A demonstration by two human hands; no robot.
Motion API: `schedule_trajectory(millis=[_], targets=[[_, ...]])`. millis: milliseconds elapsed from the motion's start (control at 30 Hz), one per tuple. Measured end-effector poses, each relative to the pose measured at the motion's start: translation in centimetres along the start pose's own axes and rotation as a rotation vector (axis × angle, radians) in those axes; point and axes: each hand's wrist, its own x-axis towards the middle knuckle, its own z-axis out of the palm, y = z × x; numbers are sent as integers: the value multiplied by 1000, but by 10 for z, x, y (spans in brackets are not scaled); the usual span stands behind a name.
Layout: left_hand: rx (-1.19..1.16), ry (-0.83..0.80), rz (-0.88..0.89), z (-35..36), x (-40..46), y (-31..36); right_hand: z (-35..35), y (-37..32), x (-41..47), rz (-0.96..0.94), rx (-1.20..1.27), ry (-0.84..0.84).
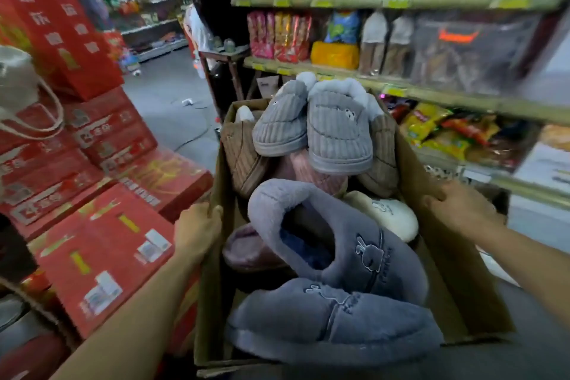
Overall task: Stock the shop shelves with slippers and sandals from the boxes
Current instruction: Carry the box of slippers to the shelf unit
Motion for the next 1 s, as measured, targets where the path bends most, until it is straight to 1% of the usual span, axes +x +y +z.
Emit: schedule_trajectory(millis=[100, 300, 500, 633, 800, 900, 1000], targets=[[-42, -53, 66, 29, -15, 61, -27, 68, -13, 84, -11, 63], [-83, -178, 191, 93, -64, 185, -85, 207, -47, 292, 8, 119], [-71, -262, 377, 165, -127, 316, -140, 351, -91, 477, 0, 190], [-120, -345, 521, 214, -170, 400, -169, 440, -127, 600, 26, 225], [-105, -349, 777, 259, -228, 502, -194, 527, -180, 803, 51, 292], [-66, -388, 843, 286, -257, 560, -201, 568, -207, 914, 45, 318], [-70, -431, 948, 316, -289, 614, -208, 608, -233, 996, 80, 350]])
